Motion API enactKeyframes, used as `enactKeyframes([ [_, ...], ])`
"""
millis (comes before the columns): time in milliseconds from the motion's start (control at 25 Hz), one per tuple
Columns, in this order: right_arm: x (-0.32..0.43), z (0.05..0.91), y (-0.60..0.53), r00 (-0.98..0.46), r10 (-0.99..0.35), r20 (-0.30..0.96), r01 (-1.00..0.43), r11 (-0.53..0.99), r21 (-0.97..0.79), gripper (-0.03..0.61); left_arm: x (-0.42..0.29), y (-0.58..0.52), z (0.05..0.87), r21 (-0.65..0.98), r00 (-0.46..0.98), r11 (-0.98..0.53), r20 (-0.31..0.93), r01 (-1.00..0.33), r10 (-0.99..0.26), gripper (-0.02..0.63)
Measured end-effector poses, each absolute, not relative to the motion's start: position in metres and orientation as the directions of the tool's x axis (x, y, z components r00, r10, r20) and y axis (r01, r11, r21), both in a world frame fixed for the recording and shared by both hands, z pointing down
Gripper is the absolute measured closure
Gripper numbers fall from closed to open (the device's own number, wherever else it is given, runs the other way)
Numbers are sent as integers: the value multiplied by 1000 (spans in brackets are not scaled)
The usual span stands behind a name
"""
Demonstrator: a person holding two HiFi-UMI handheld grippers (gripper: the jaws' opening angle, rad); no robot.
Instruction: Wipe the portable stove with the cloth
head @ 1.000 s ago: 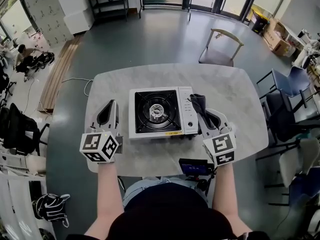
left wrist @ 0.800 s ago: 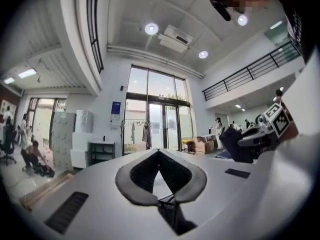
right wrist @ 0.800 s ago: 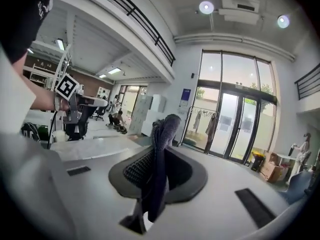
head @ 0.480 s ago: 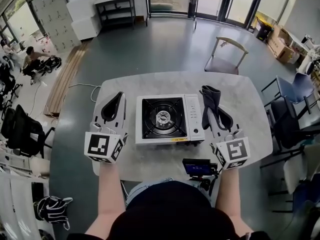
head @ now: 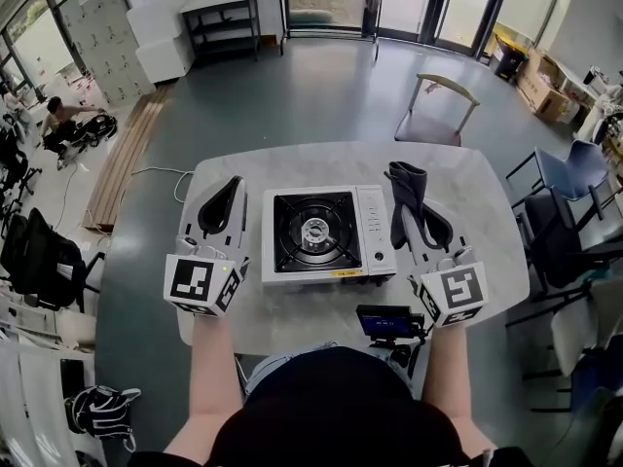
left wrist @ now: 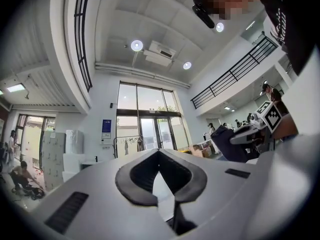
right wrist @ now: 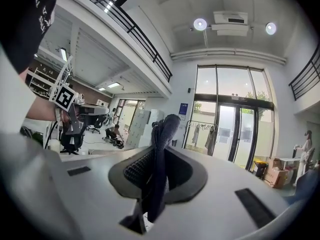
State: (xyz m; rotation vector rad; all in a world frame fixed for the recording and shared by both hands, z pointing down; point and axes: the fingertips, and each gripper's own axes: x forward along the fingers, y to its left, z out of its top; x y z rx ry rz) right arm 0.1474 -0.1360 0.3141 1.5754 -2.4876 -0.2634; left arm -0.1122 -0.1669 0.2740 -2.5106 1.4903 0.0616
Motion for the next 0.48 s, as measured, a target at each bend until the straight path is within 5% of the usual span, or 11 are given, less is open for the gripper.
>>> enactKeyframes([
  [480, 143, 307, -141, -431, -900, 66, -853, 431, 296, 512, -106, -170, 274, -173, 500, -476, -141, -862, -855, 603],
])
